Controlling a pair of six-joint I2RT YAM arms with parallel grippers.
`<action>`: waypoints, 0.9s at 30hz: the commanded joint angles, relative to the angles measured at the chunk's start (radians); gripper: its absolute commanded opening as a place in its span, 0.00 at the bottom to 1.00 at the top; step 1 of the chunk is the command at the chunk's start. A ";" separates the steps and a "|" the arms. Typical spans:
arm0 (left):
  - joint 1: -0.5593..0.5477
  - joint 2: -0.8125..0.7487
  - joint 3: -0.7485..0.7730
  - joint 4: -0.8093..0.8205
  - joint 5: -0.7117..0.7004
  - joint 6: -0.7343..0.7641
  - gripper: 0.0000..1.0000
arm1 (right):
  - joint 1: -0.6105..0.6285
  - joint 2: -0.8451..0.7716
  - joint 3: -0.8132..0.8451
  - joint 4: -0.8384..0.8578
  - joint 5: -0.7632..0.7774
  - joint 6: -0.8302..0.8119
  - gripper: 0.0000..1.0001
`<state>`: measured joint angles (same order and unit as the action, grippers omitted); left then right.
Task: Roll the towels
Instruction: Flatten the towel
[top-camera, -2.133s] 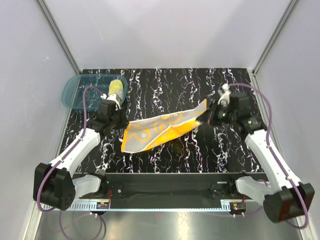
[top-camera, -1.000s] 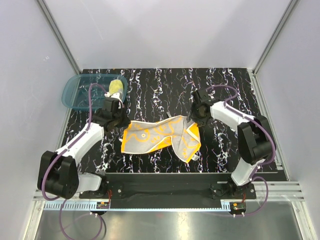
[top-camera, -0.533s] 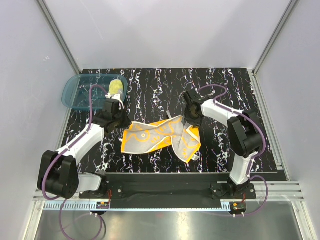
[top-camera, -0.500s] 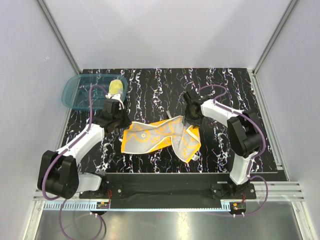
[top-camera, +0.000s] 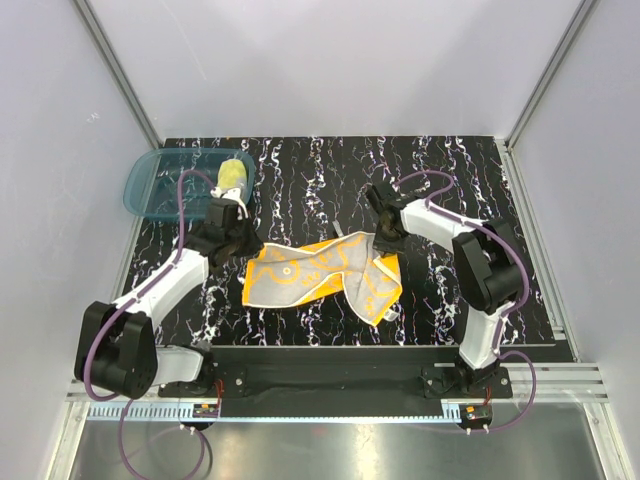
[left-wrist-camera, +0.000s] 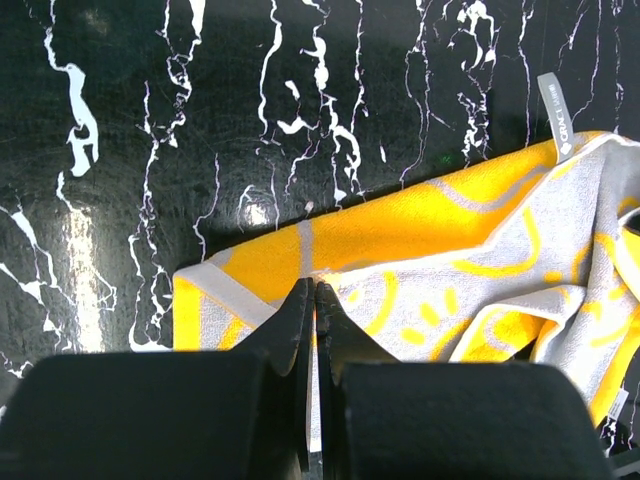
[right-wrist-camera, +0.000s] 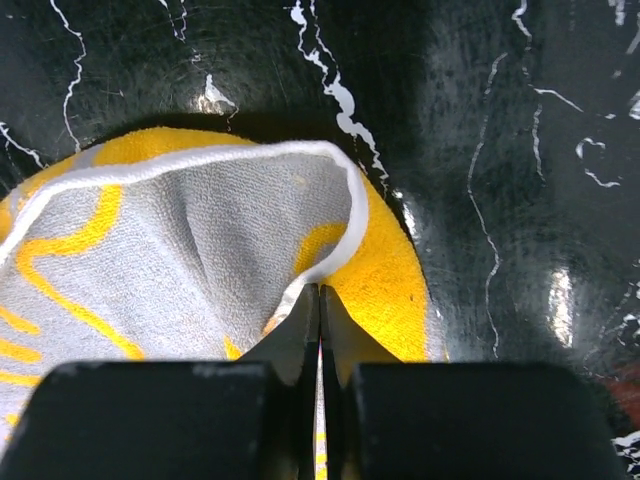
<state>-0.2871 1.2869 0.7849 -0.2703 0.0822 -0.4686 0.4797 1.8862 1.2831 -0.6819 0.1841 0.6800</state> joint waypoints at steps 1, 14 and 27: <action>0.003 -0.057 -0.019 0.054 -0.031 0.001 0.00 | 0.007 -0.097 -0.007 -0.016 0.048 -0.003 0.00; 0.003 -0.222 -0.044 0.002 -0.076 -0.024 0.00 | 0.008 -0.286 -0.077 -0.016 -0.009 -0.019 0.43; 0.003 -0.228 -0.087 0.026 -0.056 -0.028 0.00 | 0.125 -0.122 -0.073 -0.056 0.086 -0.046 0.50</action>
<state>-0.2871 1.0737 0.7040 -0.2958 0.0330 -0.4976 0.5999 1.7546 1.2064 -0.7094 0.1864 0.6464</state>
